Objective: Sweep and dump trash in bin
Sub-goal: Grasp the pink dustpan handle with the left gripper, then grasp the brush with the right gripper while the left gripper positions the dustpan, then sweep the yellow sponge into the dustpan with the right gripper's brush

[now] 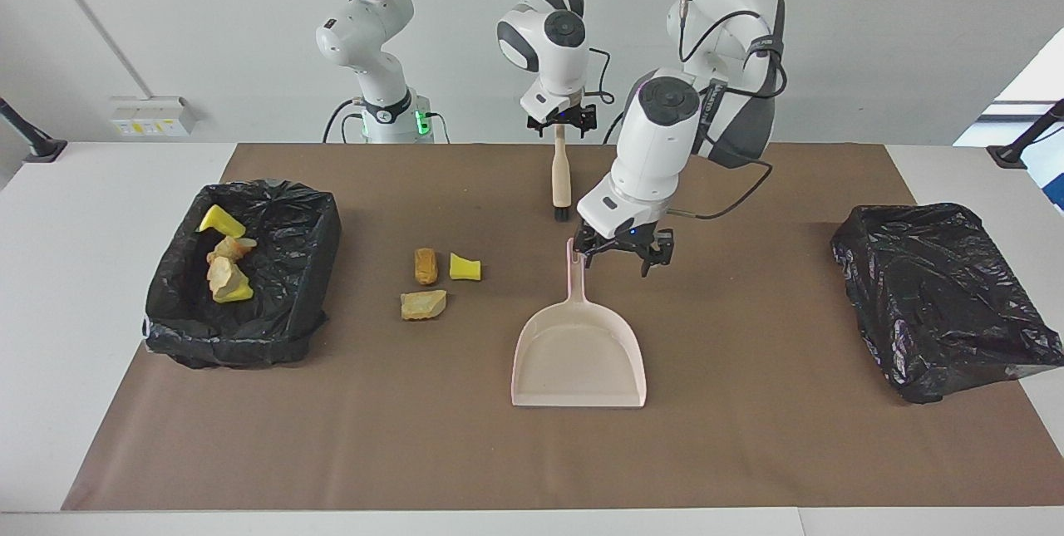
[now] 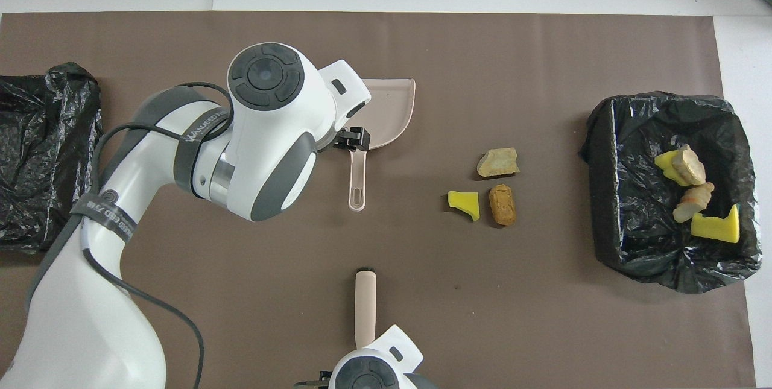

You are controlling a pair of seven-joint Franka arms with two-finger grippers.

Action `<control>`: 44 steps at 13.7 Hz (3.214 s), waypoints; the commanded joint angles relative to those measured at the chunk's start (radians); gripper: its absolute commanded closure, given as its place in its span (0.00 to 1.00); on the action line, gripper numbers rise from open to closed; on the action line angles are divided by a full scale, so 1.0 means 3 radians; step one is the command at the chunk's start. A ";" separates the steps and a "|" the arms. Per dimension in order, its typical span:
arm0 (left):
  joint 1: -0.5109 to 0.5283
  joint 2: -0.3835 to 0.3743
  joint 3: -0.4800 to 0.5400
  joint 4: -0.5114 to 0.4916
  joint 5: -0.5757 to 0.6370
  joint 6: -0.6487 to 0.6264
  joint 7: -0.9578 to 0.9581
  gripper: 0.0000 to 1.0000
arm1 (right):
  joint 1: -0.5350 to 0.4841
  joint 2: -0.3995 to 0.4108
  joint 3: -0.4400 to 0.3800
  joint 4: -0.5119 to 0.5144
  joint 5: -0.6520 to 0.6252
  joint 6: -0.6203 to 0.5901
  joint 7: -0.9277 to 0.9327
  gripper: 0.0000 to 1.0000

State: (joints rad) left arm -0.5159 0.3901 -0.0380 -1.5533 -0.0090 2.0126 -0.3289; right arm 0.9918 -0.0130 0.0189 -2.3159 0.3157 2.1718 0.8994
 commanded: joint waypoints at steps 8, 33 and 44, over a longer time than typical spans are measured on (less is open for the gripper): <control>-0.0249 0.0244 0.0055 -0.0375 0.0122 0.0670 -0.0570 0.00 | 0.0145 0.0023 0.0003 -0.0140 0.0206 0.0236 0.0203 1.00; -0.0177 -0.0569 0.0070 -0.0994 0.0459 -0.0424 0.3218 1.00 | -0.2104 -0.0039 -0.0012 0.0224 -0.2285 -0.1114 -0.1817 1.00; -0.0443 -0.0763 0.0075 -0.1433 0.0628 -0.0066 0.3198 1.00 | -0.1507 0.0197 0.0003 0.0228 -0.0252 -0.0618 -0.2114 1.00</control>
State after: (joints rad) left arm -0.6340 0.2118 -0.0278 -1.9115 0.1532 1.9683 0.6230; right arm 0.5021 0.0379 0.0175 -2.2530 0.1440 1.9693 0.2835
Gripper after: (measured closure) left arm 0.683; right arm 0.740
